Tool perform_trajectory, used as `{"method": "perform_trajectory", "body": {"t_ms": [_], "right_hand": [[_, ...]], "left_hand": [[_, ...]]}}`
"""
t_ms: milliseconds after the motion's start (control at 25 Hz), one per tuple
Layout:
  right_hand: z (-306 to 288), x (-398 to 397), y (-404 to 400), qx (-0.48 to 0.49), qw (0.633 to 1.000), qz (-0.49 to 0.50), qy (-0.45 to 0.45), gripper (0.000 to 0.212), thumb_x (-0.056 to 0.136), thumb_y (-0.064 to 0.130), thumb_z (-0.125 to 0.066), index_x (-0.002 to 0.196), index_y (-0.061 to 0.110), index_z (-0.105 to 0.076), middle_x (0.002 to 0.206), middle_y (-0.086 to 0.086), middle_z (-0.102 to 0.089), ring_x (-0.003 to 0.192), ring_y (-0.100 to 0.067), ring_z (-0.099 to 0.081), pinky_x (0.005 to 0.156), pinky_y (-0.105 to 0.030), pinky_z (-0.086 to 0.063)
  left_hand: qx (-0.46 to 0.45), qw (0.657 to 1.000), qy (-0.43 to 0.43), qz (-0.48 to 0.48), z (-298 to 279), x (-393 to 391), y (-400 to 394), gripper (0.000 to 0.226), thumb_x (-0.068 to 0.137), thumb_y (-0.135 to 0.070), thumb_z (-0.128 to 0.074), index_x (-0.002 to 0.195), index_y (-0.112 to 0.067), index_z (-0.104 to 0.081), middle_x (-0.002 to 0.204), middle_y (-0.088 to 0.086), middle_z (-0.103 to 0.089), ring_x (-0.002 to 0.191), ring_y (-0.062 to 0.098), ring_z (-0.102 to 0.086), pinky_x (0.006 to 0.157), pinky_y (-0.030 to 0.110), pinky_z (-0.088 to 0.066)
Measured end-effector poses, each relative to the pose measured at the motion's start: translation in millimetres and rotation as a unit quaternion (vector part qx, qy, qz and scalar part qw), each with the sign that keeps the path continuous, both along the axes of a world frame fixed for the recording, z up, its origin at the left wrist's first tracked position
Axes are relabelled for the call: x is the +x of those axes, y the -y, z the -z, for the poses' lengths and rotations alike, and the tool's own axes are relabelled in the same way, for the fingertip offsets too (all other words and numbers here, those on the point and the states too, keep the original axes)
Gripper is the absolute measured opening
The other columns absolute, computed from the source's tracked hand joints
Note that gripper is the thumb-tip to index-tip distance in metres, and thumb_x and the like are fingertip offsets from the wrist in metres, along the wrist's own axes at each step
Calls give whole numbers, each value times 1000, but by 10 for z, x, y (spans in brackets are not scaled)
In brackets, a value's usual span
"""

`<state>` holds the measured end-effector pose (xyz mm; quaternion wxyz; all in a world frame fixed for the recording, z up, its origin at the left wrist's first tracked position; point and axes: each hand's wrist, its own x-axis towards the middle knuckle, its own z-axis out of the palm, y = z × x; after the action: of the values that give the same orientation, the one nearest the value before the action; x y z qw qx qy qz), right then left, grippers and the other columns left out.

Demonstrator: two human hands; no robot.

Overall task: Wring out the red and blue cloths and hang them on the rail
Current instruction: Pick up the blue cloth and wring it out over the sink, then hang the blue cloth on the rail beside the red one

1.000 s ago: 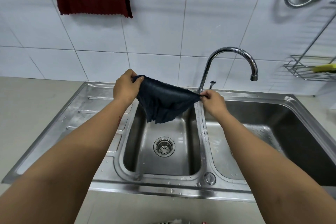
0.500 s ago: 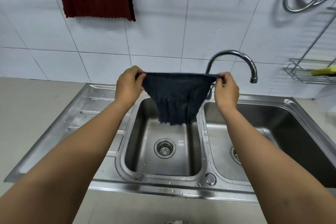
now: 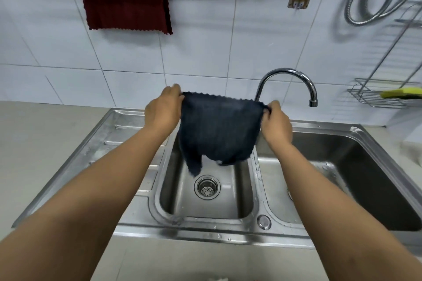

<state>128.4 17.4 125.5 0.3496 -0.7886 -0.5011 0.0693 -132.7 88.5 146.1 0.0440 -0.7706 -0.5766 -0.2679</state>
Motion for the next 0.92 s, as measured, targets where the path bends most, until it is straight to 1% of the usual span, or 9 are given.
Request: {"method": "perform_trajectory", "body": {"t_ms": [80,240,400,520,720,760,800,880,920], "right_hand": [[-30,-38,24,7,1000,2,-3,16,98,24,-37,104,17,-50,93,-11,-66,79,-34,-58,65,-36,-42],[-50,-16,121,19,1000,16,-15,16,98,24,-38,105,16,-49,89,-8,-62,79,-33,-57,65,-36,-41],[-71,-48,185,14,1000,22,-15,14,96,22,-37,103,17,-49,86,-7,-61,76,-33,-56,65,-36,-43],[-69,-42,224,-10,1000,12,-7,13,95,21,-37,101,16,-48,90,-12,-63,78,-36,-59,64,-36,-42],[-79,64,255,-9,1000,23,-16,16,96,21,-36,102,17,-50,95,-11,-68,81,-35,-60,65,-35,-41],[-97,56,264,11,999,29,-12,16,96,20,-36,102,17,-51,96,-11,-68,83,-34,-60,65,-34,-41],[-127,36,279,59,997,40,-9,16,96,18,-36,102,16,-50,97,-10,-68,83,-33,-59,65,-34,-39],[-196,-12,310,180,982,58,-10,15,95,15,-37,103,14,-49,99,-8,-65,85,-32,-57,66,-33,-37],[-215,-28,308,196,979,51,-3,15,94,14,-37,103,14,-50,100,-8,-64,86,-32,-57,67,-34,-37]], "left_hand": [[-13,999,-30,14,4,-47,63,26,101,-34,-36,100,-11,-49,97,12,-62,79,38,-59,61,35,-36],[-14,1000,-8,-14,16,-124,167,27,102,-33,-35,101,-10,-47,85,17,-66,67,34,-49,58,35,-34],[-46,998,-17,-38,0,-155,213,27,102,-35,-34,101,-10,-46,86,19,-66,69,34,-48,59,36,-36],[-59,996,-18,-58,-2,-138,253,30,102,-36,-34,101,-8,-46,88,20,-65,71,34,-49,60,36,-36],[-77,994,14,-70,9,-58,348,34,102,-38,-34,102,-7,-48,88,19,-65,71,33,-48,60,35,-37],[-71,995,29,-70,-2,-29,368,33,102,-38,-34,101,-7,-47,87,19,-64,70,33,-48,59,36,-36],[-50,995,55,-66,-24,-2,388,32,102,-37,-34,101,-8,-47,84,18,-64,69,34,-48,59,36,-36],[8,991,122,-51,-76,41,423,30,103,-37,-30,102,-10,-44,82,13,-61,66,36,-50,58,37,-35],[20,991,126,-43,-86,45,424,29,103,-36,-29,103,-11,-43,85,11,-60,68,38,-52,58,37,-36]]}}
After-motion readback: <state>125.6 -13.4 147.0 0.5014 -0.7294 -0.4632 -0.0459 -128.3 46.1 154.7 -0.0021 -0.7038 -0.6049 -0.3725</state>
